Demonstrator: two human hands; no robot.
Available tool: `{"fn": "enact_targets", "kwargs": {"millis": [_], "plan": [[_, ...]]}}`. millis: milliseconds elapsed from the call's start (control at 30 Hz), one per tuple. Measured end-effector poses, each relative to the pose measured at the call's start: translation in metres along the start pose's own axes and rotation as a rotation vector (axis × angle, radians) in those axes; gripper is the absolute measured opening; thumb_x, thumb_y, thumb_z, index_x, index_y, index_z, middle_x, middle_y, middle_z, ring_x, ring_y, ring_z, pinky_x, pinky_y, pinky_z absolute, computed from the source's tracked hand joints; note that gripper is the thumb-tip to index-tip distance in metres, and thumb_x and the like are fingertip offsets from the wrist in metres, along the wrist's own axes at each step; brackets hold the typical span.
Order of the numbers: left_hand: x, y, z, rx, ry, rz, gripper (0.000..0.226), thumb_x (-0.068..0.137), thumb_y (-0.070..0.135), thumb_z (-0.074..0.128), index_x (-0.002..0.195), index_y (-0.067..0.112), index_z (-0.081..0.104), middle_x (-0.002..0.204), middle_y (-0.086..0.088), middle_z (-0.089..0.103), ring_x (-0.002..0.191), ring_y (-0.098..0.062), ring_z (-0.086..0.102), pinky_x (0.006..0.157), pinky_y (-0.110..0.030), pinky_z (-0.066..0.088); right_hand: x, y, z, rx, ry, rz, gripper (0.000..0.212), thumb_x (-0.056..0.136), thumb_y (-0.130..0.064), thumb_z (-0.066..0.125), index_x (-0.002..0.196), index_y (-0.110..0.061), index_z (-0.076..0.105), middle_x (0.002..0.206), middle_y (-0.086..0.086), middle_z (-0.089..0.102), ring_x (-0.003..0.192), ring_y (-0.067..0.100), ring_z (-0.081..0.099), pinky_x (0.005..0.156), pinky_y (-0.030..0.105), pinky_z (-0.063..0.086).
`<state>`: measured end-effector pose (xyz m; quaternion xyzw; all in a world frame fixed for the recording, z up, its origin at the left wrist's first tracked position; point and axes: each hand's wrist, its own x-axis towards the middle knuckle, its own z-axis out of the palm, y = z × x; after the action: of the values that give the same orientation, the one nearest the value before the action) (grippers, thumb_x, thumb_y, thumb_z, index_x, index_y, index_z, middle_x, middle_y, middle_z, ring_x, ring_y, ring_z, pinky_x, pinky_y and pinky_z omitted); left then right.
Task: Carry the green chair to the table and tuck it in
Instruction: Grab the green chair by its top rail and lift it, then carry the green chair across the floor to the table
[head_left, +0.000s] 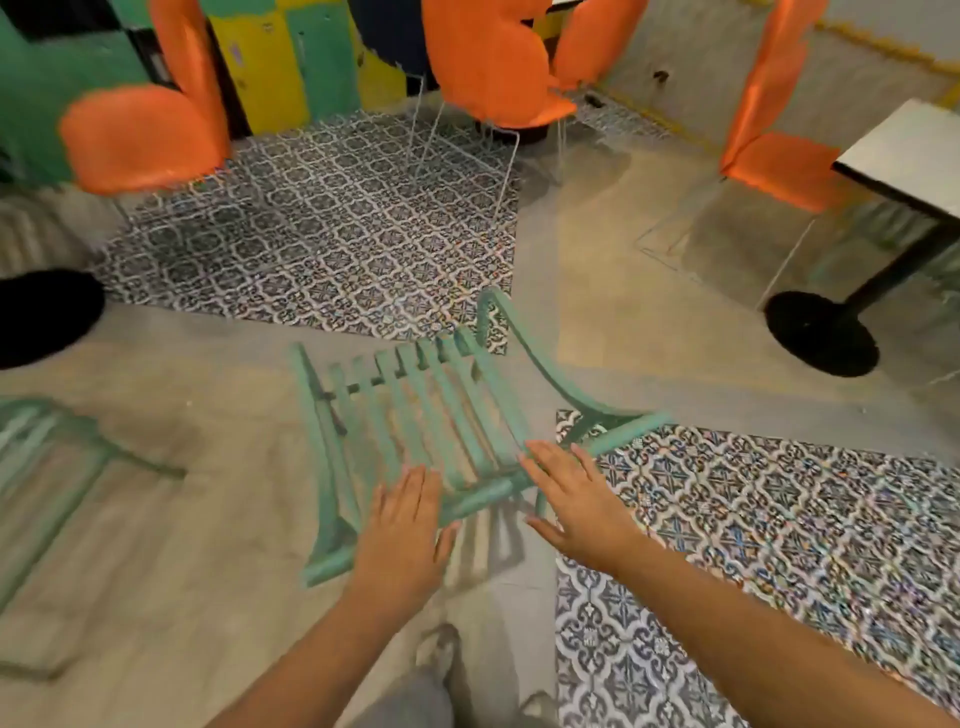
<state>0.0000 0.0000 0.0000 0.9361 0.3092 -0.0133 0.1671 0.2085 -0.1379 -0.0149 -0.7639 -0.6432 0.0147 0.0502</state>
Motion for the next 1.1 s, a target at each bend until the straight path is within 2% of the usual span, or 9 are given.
{"fn": "enact_targets", "kwargs": {"millis": [67, 167, 233, 300, 400, 600, 767, 967, 1100], "plan": [[-0.010, -0.001, 0.013, 0.018, 0.042, -0.041, 0.062, 0.091, 0.040, 0.037, 0.139, 0.001, 0.037, 0.143, -0.019, 0.044, 0.133, -0.034, 0.038, 0.107, -0.055, 0.031, 0.000, -0.002, 0.014, -0.068, -0.067, 0.015, 0.079, 0.085, -0.042, 0.062, 0.146, -0.010, 0.023, 0.153, 0.013, 0.026, 0.139, 0.031, 0.025, 0.110, 0.054, 0.021], [-0.025, -0.002, 0.035, 0.121, 0.000, -0.074, 0.067, 0.087, 0.031, 0.054, 0.143, 0.005, 0.030, 0.147, -0.015, 0.040, 0.137, -0.033, 0.032, 0.111, -0.054, 0.024, 0.000, -0.006, 0.033, -0.108, -0.157, 0.066, 0.083, 0.085, -0.030, 0.061, 0.148, -0.010, 0.011, 0.155, 0.012, 0.021, 0.141, 0.030, 0.016, 0.113, 0.052, 0.012], [-0.026, -0.002, 0.041, 0.137, -0.012, -0.104, 0.071, 0.077, 0.018, 0.066, 0.140, 0.005, 0.037, 0.139, -0.017, 0.050, 0.130, -0.036, 0.043, 0.108, -0.057, 0.031, 0.005, -0.007, 0.037, -0.089, -0.134, 0.086, 0.077, 0.081, -0.015, 0.061, 0.146, -0.010, 0.021, 0.148, 0.015, 0.036, 0.137, 0.033, 0.025, 0.114, 0.051, 0.010], [-0.024, 0.000, 0.043, 0.168, 0.015, -0.116, 0.070, 0.070, 0.005, 0.065, 0.136, 0.004, 0.043, 0.124, -0.019, 0.059, 0.117, -0.039, 0.053, 0.101, -0.059, 0.039, 0.010, -0.002, 0.037, -0.046, -0.081, 0.099, 0.068, 0.075, -0.004, 0.063, 0.137, -0.010, 0.036, 0.132, 0.015, 0.051, 0.128, 0.035, 0.037, 0.113, 0.052, 0.016], [-0.022, -0.003, 0.047, 0.239, 0.029, -0.092, 0.071, 0.068, 0.001, 0.060, 0.136, 0.008, 0.042, 0.111, -0.016, 0.061, 0.100, -0.038, 0.056, 0.090, -0.055, 0.045, 0.012, 0.002, 0.033, 0.008, -0.037, 0.111, 0.061, 0.068, 0.004, 0.061, 0.125, -0.011, 0.047, 0.117, 0.012, 0.056, 0.118, 0.036, 0.045, 0.110, 0.054, 0.024], [-0.028, -0.006, 0.061, 0.293, -0.003, -0.075, 0.083, 0.063, 0.005, 0.064, 0.140, 0.011, 0.034, 0.110, -0.015, 0.059, 0.097, -0.037, 0.053, 0.083, -0.051, 0.039, 0.008, -0.004, 0.030, 0.043, 0.033, 0.143, 0.048, 0.067, 0.007, 0.051, 0.112, -0.009, 0.057, 0.104, 0.010, 0.059, 0.104, 0.034, 0.052, 0.106, 0.050, 0.030], [-0.033, -0.010, 0.070, 0.337, 0.017, -0.007, 0.063, 0.075, 0.009, 0.035, 0.138, 0.011, 0.038, 0.114, -0.015, 0.058, 0.100, -0.035, 0.050, 0.084, -0.051, 0.036, -0.021, -0.013, 0.033, 0.104, 0.068, 0.257, 0.046, 0.067, 0.008, 0.055, 0.110, -0.010, 0.058, 0.101, 0.010, 0.060, 0.102, 0.033, 0.052, 0.106, 0.052, 0.029], [-0.017, 0.003, 0.075, 0.354, 0.012, 0.195, 0.061, 0.075, 0.011, 0.034, 0.136, 0.012, 0.042, 0.114, -0.013, 0.063, 0.103, -0.034, 0.056, 0.086, -0.052, 0.042, -0.068, -0.014, 0.037, 0.115, 0.093, 0.508, 0.052, 0.061, 0.004, 0.060, 0.109, -0.016, 0.057, 0.097, 0.006, 0.058, 0.097, 0.030, 0.052, 0.105, 0.046, 0.021], [0.005, 0.021, 0.077, 0.389, -0.003, 0.389, 0.061, 0.075, 0.009, 0.034, 0.135, 0.012, 0.045, 0.115, -0.012, 0.063, 0.100, -0.034, 0.058, 0.087, -0.053, 0.042, -0.101, -0.012, 0.035, 0.137, 0.053, 0.704, 0.049, 0.066, -0.001, 0.059, 0.113, -0.016, 0.056, 0.103, 0.007, 0.058, 0.104, 0.031, 0.050, 0.106, 0.047, 0.022]]}}
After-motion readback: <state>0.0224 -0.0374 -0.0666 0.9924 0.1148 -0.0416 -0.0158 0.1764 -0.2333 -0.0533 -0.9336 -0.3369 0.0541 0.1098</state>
